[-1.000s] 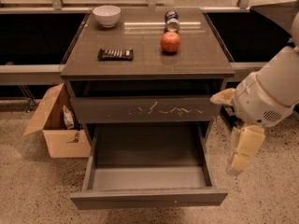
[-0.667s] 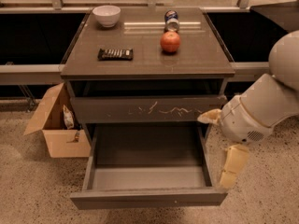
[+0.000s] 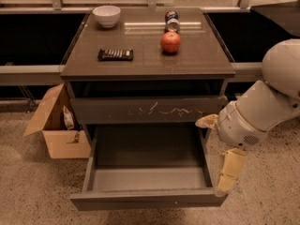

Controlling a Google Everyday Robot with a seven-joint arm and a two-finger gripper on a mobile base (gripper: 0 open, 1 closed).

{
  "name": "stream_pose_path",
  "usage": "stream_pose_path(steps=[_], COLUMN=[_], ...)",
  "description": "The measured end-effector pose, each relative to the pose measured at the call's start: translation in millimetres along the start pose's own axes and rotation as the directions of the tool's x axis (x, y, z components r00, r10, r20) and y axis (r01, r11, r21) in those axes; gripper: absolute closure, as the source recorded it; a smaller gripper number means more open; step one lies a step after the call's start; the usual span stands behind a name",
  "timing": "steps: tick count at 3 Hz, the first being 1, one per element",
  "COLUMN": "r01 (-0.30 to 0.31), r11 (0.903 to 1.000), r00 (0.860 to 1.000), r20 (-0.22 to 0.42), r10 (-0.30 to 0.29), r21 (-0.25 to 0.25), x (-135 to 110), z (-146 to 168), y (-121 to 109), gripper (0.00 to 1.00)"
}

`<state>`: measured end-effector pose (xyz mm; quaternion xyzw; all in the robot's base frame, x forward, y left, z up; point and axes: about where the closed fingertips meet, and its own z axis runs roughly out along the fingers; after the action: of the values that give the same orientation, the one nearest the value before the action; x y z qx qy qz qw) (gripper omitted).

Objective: Close middle drawer

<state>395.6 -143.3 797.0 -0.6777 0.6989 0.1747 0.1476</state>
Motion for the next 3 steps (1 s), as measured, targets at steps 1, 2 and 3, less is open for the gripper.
stream_pose_path(steps=[1, 2, 3], r01=[0.04, 0.061, 0.082], r11=[0.9968, 0.9855, 0.9782], r00=[0.999, 0.998, 0.996], r20=[-0.005, 0.022, 0.056], r10=[-0.041, -0.058, -0.072], r21=[-0.069, -0.158, -0.191], x=[17.7, 48.3, 64.2], z=[58.5, 139.1, 183.2], y=[-8.6, -13.7, -13.8], gripper=[0.0, 0.0, 0.0])
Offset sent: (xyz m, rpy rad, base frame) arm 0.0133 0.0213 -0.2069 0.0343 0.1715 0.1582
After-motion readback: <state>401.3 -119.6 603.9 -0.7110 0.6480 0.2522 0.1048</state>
